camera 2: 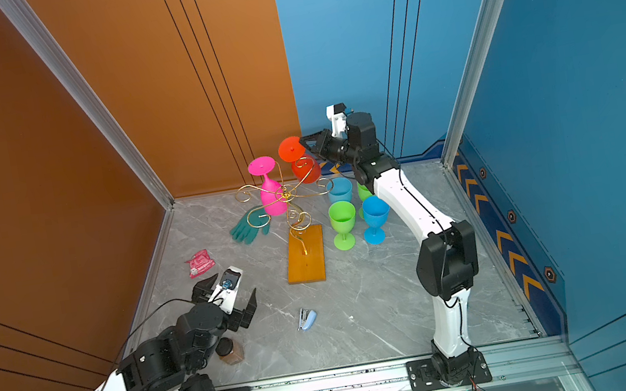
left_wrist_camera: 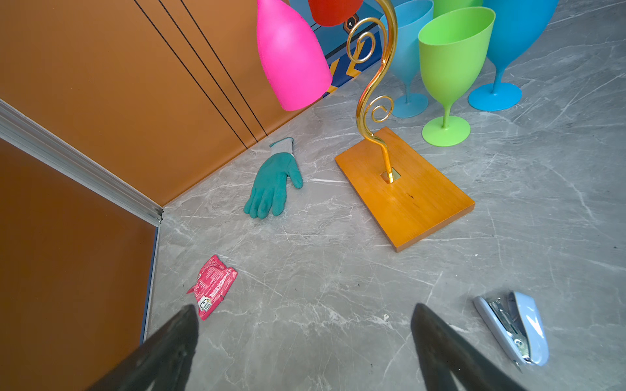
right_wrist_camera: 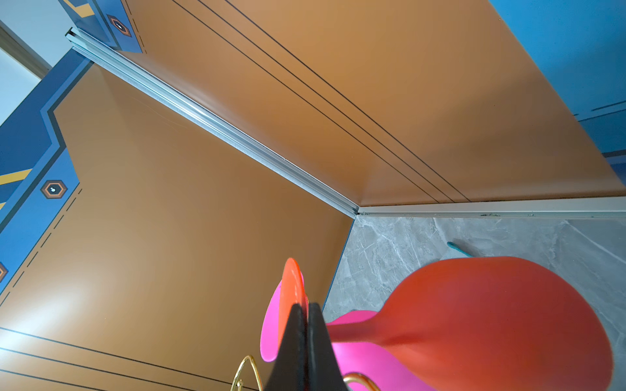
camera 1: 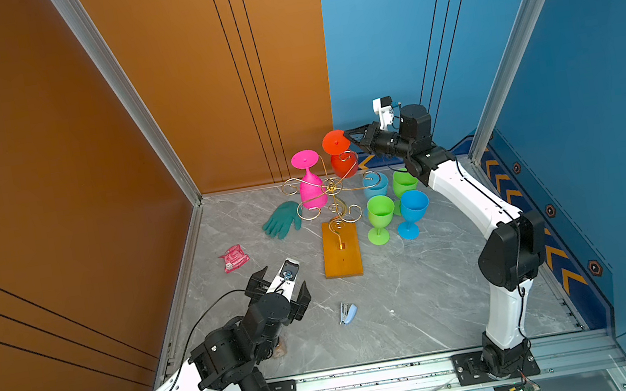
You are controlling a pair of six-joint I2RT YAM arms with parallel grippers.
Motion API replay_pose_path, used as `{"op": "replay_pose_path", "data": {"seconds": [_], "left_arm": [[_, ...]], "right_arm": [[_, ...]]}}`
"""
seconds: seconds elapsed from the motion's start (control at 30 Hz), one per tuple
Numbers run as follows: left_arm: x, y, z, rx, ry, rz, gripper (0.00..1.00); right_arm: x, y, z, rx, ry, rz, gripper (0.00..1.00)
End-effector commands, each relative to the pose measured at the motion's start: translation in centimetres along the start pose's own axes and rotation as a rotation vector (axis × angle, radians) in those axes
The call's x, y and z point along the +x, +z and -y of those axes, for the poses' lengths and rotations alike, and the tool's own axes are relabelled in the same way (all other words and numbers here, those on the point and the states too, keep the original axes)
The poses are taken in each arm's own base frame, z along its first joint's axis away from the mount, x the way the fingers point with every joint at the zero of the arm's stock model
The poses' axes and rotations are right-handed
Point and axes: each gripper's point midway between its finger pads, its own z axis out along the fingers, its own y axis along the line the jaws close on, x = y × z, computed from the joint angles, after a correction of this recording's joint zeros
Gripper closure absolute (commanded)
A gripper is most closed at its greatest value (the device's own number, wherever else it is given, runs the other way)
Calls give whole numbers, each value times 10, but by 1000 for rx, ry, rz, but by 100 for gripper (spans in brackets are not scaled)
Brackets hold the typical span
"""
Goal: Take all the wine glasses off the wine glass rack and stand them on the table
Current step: 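Slide the red glass off its hook toward the robot with the right gripper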
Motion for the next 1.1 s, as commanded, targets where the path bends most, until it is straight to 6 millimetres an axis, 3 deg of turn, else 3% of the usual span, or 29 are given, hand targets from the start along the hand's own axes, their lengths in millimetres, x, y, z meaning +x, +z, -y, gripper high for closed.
{"op": "replay_pose_path", "data": {"seconds": [0.0, 0.17, 0.5, 0.53, 0.67, 1.07], "left_arm": [[0, -2, -1, -6, 10, -3, 2], [1, -1, 1, 4, 9, -5, 2], [1, 2, 11, 55, 10, -18, 2], [1, 2, 12, 61, 7, -17, 2], [0, 2, 15, 85, -7, -15, 2], [-2, 9, 28, 181, -71, -37, 2]], "right_arm": [[-20, -14, -24, -41, -60, 52, 100], [-28, -31, -26, -13, -95, 71, 100], [-43, -81, -35, 46, -150, 135, 100], [-37, -85, -26, 70, -141, 126, 100], [-33, -106, -26, 103, -145, 135, 100], [-3, -178, -35, 207, -206, 142, 100]]}}
